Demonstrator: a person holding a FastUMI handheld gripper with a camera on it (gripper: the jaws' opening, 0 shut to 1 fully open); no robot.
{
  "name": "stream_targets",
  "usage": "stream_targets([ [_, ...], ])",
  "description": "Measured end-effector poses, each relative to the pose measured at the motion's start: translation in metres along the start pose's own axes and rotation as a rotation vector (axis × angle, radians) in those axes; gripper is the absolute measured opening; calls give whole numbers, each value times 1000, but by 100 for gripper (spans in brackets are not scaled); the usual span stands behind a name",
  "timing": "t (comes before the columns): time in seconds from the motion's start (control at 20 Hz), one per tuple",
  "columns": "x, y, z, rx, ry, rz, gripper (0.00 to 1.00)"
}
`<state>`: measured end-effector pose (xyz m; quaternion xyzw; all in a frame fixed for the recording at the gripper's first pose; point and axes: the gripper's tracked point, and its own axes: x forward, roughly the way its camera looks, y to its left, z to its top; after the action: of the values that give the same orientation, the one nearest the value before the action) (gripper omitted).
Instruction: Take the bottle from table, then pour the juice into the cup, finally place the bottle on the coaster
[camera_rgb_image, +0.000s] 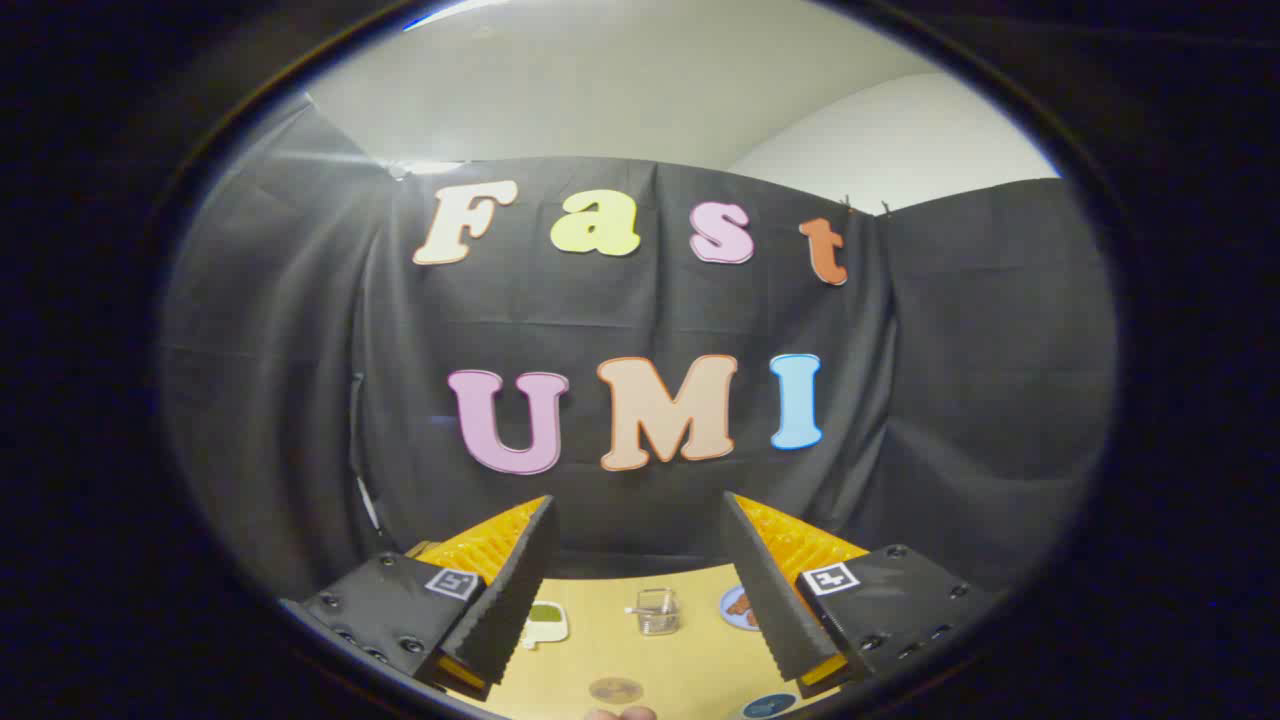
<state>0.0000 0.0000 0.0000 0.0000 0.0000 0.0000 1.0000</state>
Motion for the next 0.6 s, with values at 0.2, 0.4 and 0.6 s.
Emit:
stream_targets([
  [0.2, -11, 35, -3, 4, 3, 55, 100],
  [0.4, -22, 51, -19, -9, 8, 66, 100],
  [0.6, -30, 49, -47, -73, 56, 23, 100],
])
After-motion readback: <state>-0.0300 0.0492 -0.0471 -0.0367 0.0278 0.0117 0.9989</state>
